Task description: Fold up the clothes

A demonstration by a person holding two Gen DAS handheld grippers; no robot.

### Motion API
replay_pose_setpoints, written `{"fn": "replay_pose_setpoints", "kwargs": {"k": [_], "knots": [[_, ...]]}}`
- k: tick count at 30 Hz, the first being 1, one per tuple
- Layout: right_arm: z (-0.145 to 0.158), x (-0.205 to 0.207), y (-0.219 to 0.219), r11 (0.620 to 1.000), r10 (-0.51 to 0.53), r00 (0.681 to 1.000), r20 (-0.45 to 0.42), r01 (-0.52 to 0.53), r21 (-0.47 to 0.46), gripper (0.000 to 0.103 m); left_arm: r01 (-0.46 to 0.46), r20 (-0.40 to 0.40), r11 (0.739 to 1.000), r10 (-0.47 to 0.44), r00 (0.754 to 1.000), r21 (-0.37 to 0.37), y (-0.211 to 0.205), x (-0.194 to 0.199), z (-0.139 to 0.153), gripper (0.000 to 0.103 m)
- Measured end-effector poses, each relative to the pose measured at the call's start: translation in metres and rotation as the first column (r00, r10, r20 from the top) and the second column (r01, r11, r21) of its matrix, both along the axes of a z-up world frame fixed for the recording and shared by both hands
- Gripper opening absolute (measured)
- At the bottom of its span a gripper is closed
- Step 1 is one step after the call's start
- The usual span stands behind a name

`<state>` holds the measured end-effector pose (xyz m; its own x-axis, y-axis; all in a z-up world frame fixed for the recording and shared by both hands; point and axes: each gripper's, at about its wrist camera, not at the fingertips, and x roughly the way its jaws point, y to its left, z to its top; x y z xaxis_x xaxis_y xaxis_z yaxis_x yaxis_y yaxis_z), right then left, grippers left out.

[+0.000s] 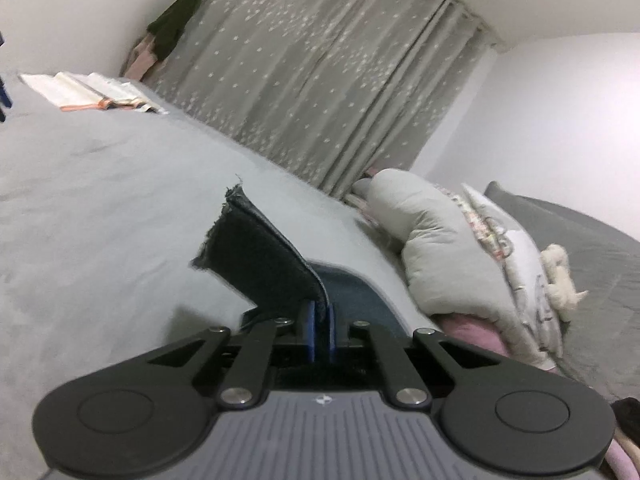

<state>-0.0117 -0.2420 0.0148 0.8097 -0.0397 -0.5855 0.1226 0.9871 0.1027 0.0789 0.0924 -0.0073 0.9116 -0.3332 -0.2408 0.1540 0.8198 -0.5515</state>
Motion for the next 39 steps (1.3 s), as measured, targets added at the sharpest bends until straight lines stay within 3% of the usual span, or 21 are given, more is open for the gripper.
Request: {"fn": "replay_pose_setpoints", "kwargs": {"k": [8, 11, 15, 24, 26, 28, 32, 34, 39], "knots": [[0.014, -0.007, 0.008, 0.999, 0.03, 0.999, 0.026, -0.031, 0.039, 0.038, 0.097, 0.017, 0.995, -0.097, 0.995, -0.004, -0.012, -0.023, 0.02, 0.004], [0.016, -0.009, 0.016, 0.998, 0.048, 0.998, 0.028, -0.048, 0.026, 0.047, 0.121, -0.001, 0.993, -0.121, 0.993, 0.002, -0.016, -0.033, 0.024, 0.004], [0.021, -0.01, 0.023, 0.997, 0.08, 0.996, 0.036, -0.081, 0.022, 0.049, 0.148, -0.034, 0.989, -0.148, 0.988, -0.005, -0.015, -0.043, 0.026, 0.0], [0.019, -0.007, 0.041, 0.987, 0.144, 0.99, 0.003, -0.143, 0.073, 0.055, 0.234, -0.11, 0.963, -0.22, 0.969, 0.13, -0.016, -0.059, 0.023, 0.001], [0.018, -0.005, 0.045, 0.987, 0.147, 0.989, -0.002, -0.146, 0.069, 0.062, 0.232, -0.119, 0.958, -0.214, 0.97, 0.166, -0.015, -0.06, 0.023, 0.01], [0.018, -0.004, 0.048, 0.987, 0.148, 0.989, 0.0, -0.148, 0.063, 0.064, 0.217, -0.115, 0.951, -0.196, 0.974, 0.222, -0.015, -0.063, 0.024, 0.035], [0.019, 0.0, 0.052, 0.987, 0.145, 0.989, 0.0, -0.145, 0.067, 0.068, 0.159, -0.071, 0.921, -0.142, 0.987, 0.355, -0.017, -0.063, 0.027, 0.044], [0.019, 0.001, 0.054, 0.987, 0.142, 0.99, 0.005, -0.142, 0.07, 0.068, 0.118, -0.042, 0.905, -0.111, 0.993, 0.409, -0.016, -0.062, 0.026, 0.055], [0.02, 0.002, 0.055, 0.987, 0.144, 0.989, 0.014, -0.145, 0.076, 0.068, 0.053, -0.015, 0.852, -0.053, 0.998, 0.521, -0.014, -0.046, 0.014, 0.059]]}}
